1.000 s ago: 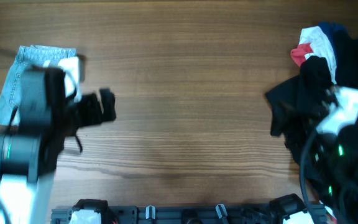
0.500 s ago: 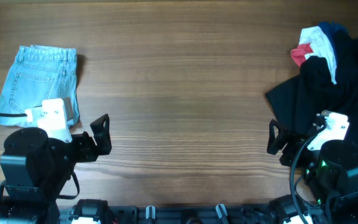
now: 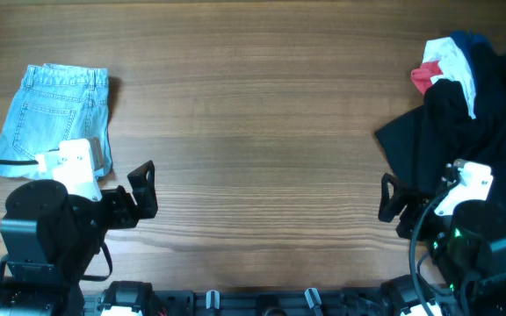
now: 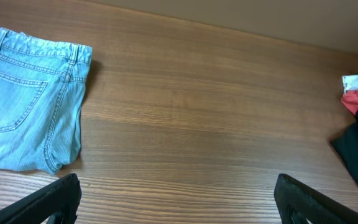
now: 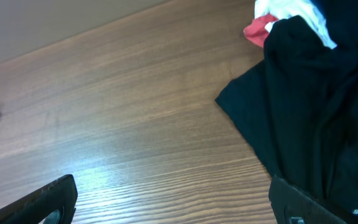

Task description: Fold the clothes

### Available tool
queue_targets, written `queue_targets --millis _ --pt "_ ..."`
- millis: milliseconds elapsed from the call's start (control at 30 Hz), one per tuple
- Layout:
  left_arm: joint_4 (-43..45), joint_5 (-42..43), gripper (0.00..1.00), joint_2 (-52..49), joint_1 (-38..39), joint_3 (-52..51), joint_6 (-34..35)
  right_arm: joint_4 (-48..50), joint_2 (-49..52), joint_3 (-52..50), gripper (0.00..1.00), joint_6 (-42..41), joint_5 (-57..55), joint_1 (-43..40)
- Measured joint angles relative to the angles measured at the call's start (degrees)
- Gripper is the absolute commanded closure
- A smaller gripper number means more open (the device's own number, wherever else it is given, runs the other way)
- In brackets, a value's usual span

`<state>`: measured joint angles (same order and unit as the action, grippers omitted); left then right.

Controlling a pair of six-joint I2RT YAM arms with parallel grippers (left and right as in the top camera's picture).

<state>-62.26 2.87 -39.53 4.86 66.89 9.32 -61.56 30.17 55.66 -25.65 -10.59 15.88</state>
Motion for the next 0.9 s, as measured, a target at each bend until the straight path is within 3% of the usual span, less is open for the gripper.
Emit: queue_targets --millis 133,267,500,667,900 --pt "0.0 0.0 0.0 0.0 0.0 0.0 0.0 8.2 -5.5 -5.3 0.0 5.6 1.4 -1.7" --pt "0.0 0.0 0.0 0.0 0.0 0.0 0.0 18.7 -15.1 -17.1 0.0 11.9 5.9 -4.9" --pt "0.0 0.0 0.0 0.0 0.0 -0.2 0.0 37.1 -27.1 -35.2 0.0 15.9 10.7 -7.7" --pt "0.0 0.0 0.0 0.0 0.0 -0.2 0.0 51.1 -29.0 -43.0 0.0 19.1 13.0 -7.8" --pt "0.0 0.0 0.0 0.0 0.0 -0.2 0.0 58.1 -29.1 -52.8 0.0 25.0 14.7 -7.8"
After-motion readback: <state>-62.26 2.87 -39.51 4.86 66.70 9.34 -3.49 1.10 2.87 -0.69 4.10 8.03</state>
